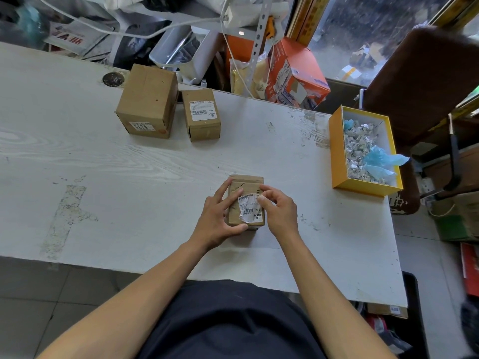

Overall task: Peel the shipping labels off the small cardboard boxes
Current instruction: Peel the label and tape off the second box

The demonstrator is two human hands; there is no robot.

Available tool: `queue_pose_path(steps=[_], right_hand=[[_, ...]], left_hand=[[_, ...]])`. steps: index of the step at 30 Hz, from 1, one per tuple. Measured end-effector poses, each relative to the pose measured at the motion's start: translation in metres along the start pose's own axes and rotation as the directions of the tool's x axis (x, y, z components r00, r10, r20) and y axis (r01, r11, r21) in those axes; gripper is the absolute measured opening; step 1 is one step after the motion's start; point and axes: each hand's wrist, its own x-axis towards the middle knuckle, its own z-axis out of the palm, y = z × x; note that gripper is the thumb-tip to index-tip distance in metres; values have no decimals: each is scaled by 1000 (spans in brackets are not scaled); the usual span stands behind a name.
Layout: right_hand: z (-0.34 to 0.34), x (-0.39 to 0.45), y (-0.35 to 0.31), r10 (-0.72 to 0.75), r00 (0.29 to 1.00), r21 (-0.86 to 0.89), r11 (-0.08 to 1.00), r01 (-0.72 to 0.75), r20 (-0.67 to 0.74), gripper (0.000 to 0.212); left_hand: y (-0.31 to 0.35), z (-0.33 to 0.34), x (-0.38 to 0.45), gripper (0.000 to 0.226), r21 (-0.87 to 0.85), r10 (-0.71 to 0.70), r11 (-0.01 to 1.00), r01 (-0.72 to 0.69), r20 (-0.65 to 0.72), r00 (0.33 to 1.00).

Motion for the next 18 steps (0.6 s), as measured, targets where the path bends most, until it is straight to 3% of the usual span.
queue_pose_path(steps=[18], right_hand=[[0,1,-1,28,1000,25,999,-28,0,22]], left_hand=[[-3,2,1,88,-20,4,1000,-4,-4,1000]])
